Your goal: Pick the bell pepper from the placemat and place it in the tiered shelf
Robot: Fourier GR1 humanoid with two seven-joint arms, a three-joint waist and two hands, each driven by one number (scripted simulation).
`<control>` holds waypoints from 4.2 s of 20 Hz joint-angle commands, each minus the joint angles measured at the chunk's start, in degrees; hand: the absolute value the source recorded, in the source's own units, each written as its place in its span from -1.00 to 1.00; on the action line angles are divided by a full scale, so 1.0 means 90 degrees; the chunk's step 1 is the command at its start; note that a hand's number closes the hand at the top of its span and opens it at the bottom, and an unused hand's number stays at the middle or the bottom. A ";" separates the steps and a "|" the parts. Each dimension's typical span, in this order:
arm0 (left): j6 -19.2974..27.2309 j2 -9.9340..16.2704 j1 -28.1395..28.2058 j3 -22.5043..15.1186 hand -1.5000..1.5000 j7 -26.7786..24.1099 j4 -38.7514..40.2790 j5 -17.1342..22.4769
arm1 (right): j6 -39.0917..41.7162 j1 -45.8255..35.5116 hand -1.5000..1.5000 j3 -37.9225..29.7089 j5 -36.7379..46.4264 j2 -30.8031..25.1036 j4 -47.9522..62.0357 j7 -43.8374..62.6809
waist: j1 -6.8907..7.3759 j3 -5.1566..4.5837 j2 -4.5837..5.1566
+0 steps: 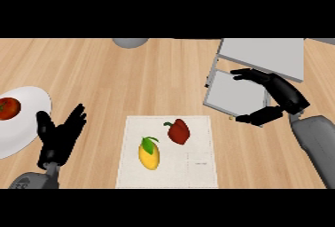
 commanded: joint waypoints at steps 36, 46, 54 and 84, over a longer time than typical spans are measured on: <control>-0.0321 -0.0687 0.0222 0.0513 0.00 0.0151 -0.0092 -0.0791 | 0.0457 -0.0316 -1.00 0.2450 0.3385 0.2484 -0.2246 0.6557 | -0.0060 -0.0011 -0.0012; -0.0861 -0.0656 0.0032 0.1108 0.00 0.0329 0.0226 -0.0782 | 0.0377 0.0017 -1.00 0.2495 0.4272 0.2975 -0.2040 0.6343 | -0.0061 -0.0012 -0.0006; -0.0958 -0.0786 0.0218 0.1239 0.00 0.0385 -0.0098 -0.1002 | -0.0045 -0.0321 -1.00 0.2214 0.4743 0.2988 -0.0891 0.5870 | -0.0035 -0.0011 -0.0005; -0.1094 -0.1225 0.0465 0.1477 0.00 0.0388 -0.0272 -0.1531 | -0.0873 -0.0534 1.00 0.3058 0.4467 0.2988 0.1068 0.3457 | -0.0033 -0.0010 -0.0008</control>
